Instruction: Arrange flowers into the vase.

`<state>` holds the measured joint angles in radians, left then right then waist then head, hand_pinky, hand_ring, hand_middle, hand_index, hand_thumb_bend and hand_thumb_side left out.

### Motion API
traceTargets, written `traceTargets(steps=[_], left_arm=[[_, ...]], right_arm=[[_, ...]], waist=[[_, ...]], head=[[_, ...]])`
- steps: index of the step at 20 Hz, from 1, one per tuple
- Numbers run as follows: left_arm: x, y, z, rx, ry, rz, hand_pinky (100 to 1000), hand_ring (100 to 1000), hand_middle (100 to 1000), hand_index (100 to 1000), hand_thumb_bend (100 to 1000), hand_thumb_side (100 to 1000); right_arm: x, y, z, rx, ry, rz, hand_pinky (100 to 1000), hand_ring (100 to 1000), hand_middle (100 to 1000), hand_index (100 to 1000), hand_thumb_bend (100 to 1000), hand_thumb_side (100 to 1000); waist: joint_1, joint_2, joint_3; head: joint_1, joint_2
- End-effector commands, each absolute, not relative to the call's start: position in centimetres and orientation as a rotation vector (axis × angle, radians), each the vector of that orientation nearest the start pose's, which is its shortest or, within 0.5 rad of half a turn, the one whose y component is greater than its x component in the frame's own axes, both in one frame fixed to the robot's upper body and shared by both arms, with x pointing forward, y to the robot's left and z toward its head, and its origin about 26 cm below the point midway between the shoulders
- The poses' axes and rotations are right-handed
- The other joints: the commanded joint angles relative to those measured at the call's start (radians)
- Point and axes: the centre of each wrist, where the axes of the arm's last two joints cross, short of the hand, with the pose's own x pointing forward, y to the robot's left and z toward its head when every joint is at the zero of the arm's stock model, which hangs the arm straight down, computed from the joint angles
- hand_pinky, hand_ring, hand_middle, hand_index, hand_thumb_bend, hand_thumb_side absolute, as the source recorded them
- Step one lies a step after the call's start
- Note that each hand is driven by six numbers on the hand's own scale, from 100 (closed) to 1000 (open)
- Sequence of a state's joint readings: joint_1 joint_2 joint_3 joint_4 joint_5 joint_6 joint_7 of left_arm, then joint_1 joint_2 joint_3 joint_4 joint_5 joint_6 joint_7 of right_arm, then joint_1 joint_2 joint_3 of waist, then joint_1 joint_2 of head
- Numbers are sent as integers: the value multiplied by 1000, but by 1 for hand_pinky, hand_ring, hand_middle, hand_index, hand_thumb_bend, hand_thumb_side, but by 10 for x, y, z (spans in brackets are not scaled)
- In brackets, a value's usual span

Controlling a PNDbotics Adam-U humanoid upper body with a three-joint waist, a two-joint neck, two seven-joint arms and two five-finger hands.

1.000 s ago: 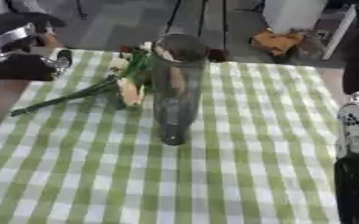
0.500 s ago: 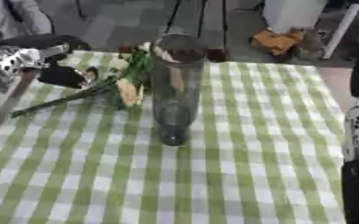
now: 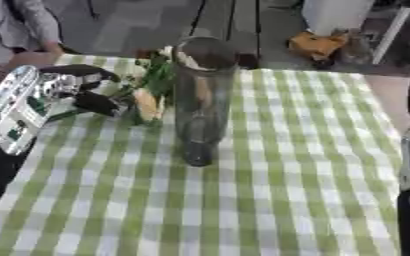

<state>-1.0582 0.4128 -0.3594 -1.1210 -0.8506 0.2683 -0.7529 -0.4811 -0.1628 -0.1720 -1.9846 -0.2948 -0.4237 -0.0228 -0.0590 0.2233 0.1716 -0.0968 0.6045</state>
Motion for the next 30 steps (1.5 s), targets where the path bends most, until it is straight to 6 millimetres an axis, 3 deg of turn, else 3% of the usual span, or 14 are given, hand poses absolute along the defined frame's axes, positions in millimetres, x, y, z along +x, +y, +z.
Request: traceTargets(steps=[1, 4, 8, 20, 30], left_arm=[[465, 181, 271, 877, -1111, -1527, 840, 981, 1000, 1000, 230, 473], [468, 180, 267, 963, -1075, -1544, 857, 975, 1000, 1000, 243, 415], [471, 181, 265, 1053, -1051, -1544, 856, 976, 1000, 1000, 239, 402], [485, 190, 262, 1082, -1066, -1415, 838, 993, 1000, 1000, 180, 466], [492, 198, 268, 1122, -1040, -1367, 853, 1000, 1000, 1000, 223, 455]], right_arm=[[312, -258, 253, -303, 3359, 120, 596, 752, 682, 772, 100, 978], [312, -258, 253, -305, 3358, 126, 596, 748, 679, 772, 100, 972], [312, -258, 253, -306, 3358, 132, 597, 748, 678, 772, 100, 968], [312, -258, 254, -307, 3353, 137, 597, 749, 674, 771, 100, 960], [313, -258, 257, -312, 3345, 128, 597, 750, 673, 771, 100, 957]], waist=[[3, -13, -3], [3, -11, -7], [2, -7, -9], [-3, 14, -24], [-4, 34, -38]], head=[[8, -12], [10, -15], [12, -18], [31, -44], [58, -73]])
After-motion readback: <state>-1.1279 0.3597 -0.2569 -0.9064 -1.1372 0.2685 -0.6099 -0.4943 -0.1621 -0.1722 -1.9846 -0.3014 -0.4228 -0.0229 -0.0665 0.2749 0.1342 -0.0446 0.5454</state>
